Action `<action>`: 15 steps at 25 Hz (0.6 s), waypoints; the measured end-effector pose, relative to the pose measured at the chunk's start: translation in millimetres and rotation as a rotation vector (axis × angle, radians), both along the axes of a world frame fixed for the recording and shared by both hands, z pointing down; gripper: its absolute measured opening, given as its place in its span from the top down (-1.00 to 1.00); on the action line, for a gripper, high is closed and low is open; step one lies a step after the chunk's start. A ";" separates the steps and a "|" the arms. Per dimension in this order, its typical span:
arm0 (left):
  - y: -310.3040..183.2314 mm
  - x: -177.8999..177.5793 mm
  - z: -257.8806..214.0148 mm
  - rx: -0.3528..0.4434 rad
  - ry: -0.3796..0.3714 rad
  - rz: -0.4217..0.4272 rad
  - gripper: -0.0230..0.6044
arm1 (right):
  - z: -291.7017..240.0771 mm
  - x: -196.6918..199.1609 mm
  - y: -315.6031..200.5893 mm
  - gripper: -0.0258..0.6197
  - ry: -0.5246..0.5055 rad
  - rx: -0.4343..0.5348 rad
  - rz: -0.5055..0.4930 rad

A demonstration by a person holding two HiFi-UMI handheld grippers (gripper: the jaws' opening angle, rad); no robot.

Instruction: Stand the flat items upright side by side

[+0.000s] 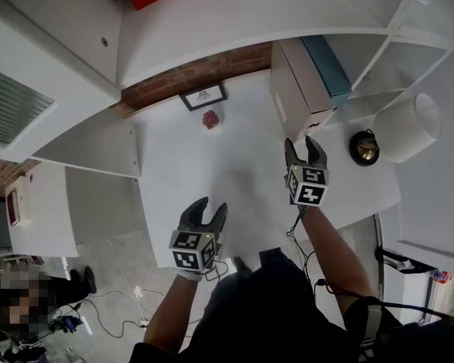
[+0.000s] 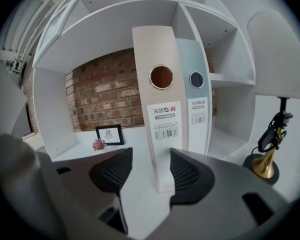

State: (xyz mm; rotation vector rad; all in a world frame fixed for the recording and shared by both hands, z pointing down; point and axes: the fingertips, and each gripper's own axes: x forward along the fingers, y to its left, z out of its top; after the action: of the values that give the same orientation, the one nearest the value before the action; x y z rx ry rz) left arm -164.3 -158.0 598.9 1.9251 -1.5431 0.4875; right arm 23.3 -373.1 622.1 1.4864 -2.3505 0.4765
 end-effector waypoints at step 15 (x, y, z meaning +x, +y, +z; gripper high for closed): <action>-18.9 -0.7 -6.6 0.036 0.022 -0.024 0.24 | 4.2 -9.0 -27.7 0.21 0.036 0.001 -0.039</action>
State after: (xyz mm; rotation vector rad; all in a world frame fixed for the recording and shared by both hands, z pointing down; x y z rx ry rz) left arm -165.1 -176.9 592.3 1.9302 -1.5693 0.4295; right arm 14.2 -400.8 626.3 1.4343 -2.3473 0.4353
